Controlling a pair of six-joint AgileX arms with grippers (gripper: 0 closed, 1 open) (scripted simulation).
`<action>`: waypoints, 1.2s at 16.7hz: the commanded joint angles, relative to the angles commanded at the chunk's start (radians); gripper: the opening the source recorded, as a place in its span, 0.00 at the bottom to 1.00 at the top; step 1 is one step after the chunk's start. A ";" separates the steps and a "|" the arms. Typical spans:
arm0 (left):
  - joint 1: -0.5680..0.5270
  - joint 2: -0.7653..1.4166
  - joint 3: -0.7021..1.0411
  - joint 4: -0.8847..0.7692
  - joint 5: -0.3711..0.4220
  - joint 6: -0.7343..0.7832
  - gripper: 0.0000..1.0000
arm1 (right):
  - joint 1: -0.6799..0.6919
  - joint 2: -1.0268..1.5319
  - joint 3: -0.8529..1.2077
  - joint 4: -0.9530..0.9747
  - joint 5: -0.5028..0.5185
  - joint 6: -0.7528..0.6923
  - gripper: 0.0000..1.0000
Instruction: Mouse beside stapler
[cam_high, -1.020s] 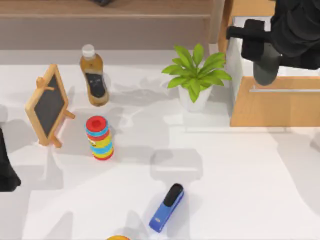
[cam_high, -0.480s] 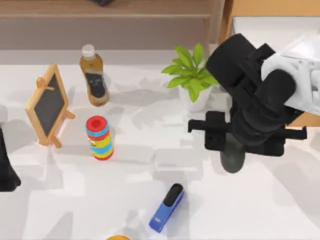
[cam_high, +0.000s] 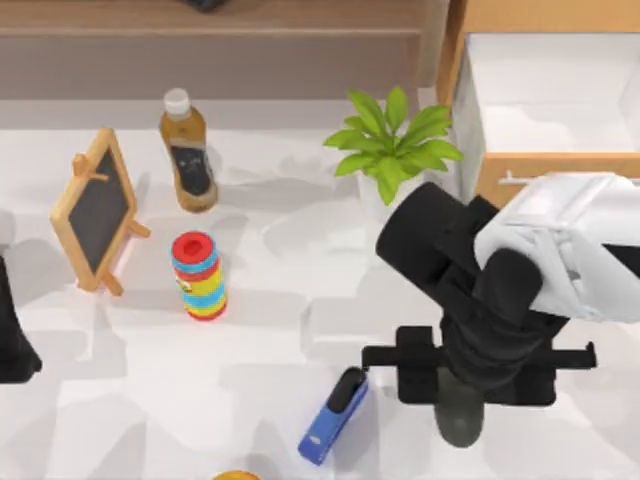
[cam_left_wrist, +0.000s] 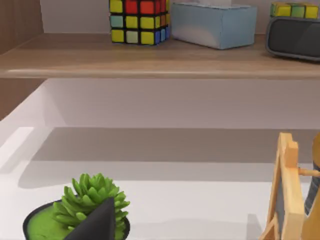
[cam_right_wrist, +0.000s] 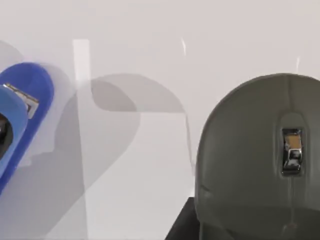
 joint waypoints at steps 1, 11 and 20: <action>0.000 0.000 0.000 0.000 0.000 0.000 1.00 | 0.001 0.001 -0.002 0.000 -0.001 0.001 0.00; 0.000 0.000 0.000 0.000 0.000 0.000 1.00 | -0.001 -0.006 0.009 0.008 0.002 0.001 0.00; 0.000 0.000 0.000 0.000 0.000 0.000 1.00 | 0.001 -0.014 0.024 0.040 0.005 0.000 0.00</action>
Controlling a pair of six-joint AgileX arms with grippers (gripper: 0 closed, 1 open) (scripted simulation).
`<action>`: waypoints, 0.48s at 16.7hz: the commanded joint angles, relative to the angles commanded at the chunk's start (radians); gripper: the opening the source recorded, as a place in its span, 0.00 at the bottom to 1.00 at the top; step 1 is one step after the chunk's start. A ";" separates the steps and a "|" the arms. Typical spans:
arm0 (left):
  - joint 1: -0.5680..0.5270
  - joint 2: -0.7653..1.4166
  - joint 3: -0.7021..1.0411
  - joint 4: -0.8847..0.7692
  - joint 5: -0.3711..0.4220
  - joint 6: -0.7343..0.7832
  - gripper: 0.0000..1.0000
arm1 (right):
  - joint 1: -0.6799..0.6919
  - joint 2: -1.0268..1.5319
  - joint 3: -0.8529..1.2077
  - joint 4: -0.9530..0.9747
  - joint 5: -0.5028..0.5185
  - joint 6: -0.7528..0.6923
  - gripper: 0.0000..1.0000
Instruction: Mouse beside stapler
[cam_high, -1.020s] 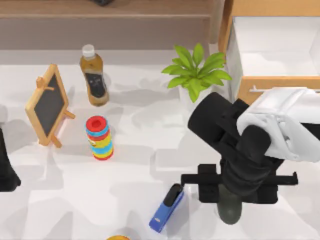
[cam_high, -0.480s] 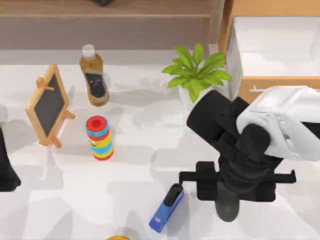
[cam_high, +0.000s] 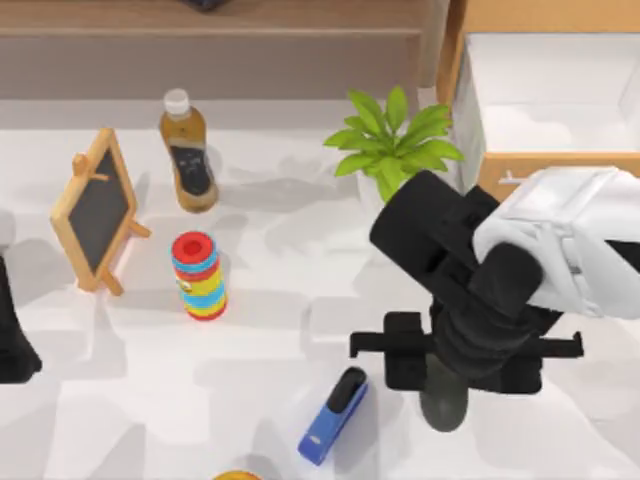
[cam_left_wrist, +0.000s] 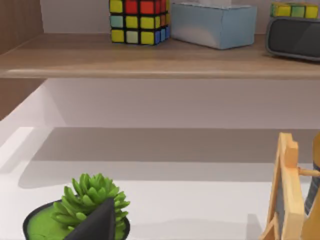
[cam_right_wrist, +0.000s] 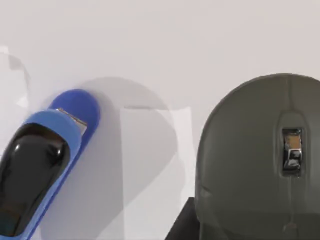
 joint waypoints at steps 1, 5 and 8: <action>0.000 0.000 0.000 0.000 0.000 0.000 1.00 | 0.000 0.000 -0.001 0.004 0.000 0.000 0.00; 0.000 0.000 0.000 0.000 0.000 0.000 1.00 | -0.001 0.007 -0.012 0.016 -0.001 -0.001 0.00; 0.000 0.000 0.000 0.000 0.000 0.000 1.00 | -0.002 0.022 -0.031 0.021 -0.003 -0.002 0.00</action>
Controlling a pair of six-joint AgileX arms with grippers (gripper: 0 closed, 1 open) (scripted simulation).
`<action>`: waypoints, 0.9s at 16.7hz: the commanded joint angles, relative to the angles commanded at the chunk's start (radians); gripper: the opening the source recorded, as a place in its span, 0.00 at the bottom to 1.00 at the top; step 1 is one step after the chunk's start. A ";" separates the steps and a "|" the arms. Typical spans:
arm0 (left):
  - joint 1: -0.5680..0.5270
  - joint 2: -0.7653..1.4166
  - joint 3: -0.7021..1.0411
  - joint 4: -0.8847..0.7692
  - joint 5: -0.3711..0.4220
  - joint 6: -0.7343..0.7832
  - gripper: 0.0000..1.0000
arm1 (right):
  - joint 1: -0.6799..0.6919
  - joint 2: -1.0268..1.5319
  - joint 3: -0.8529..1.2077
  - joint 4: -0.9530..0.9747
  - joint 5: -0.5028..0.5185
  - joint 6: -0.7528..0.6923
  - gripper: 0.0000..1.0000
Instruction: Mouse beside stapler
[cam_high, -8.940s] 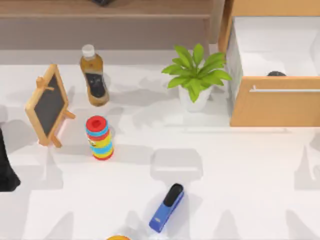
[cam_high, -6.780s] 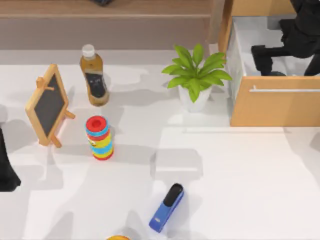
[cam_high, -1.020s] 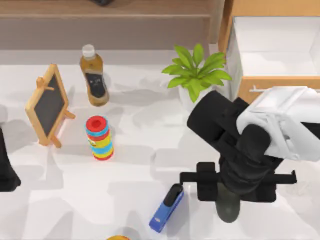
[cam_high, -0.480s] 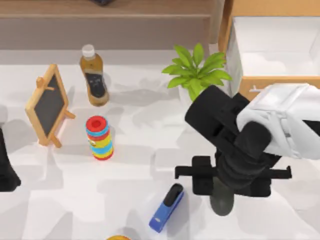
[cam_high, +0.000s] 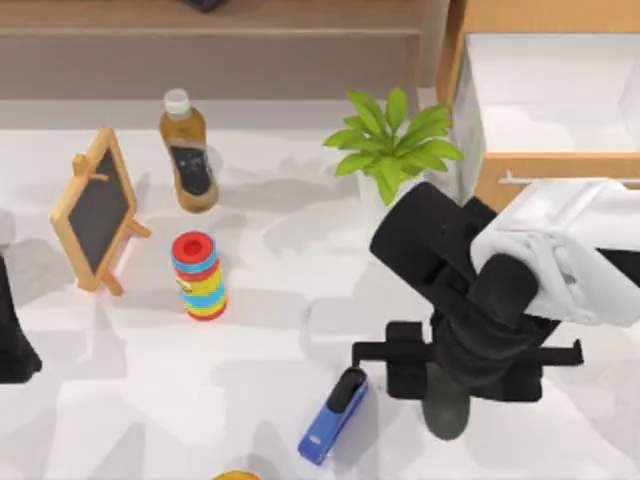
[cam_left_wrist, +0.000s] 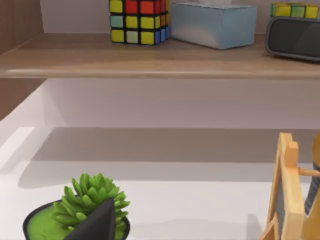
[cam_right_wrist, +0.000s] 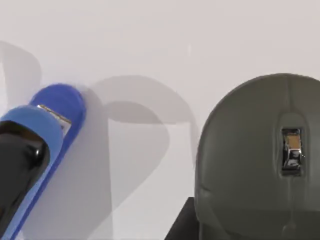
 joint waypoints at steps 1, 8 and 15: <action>0.000 0.000 0.000 0.000 0.000 0.000 1.00 | 0.000 0.008 -0.009 0.000 -0.001 0.000 0.00; 0.000 0.000 0.000 0.000 0.000 0.000 1.00 | 0.000 0.023 -0.024 -0.001 -0.002 0.000 0.08; 0.000 0.000 0.000 0.000 0.000 0.000 1.00 | 0.000 0.023 -0.024 -0.001 -0.002 0.000 0.60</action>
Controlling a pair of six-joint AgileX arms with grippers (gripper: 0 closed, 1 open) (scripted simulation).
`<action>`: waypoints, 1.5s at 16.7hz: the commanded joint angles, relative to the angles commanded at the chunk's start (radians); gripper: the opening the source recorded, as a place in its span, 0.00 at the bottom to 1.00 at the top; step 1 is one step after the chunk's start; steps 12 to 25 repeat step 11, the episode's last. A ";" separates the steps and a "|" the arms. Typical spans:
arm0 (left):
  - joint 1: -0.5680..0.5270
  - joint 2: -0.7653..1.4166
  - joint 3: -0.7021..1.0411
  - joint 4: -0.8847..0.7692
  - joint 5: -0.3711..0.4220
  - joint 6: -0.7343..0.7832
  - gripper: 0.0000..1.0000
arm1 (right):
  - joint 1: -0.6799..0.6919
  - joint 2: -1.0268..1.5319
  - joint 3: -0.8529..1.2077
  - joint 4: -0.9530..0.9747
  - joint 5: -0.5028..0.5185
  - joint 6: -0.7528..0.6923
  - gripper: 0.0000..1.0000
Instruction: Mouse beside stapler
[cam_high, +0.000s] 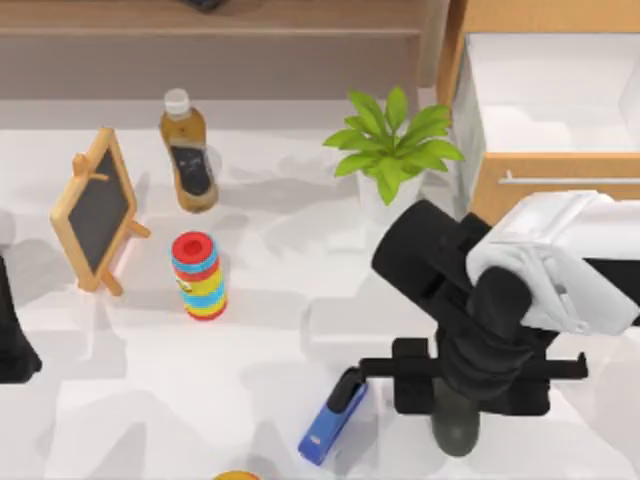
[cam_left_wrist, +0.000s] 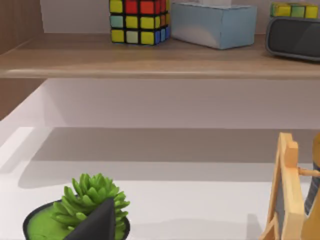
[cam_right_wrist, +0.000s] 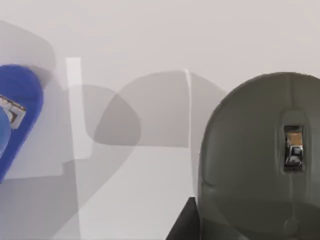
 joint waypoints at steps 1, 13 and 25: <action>0.000 0.000 0.000 0.000 0.000 0.000 1.00 | 0.000 0.000 0.000 0.000 0.000 0.000 0.68; 0.000 0.000 0.000 0.000 0.000 0.000 1.00 | 0.000 0.000 0.000 0.000 0.000 0.000 1.00; 0.000 0.000 0.000 0.000 0.000 0.000 1.00 | 0.000 0.000 0.000 0.000 0.000 0.000 1.00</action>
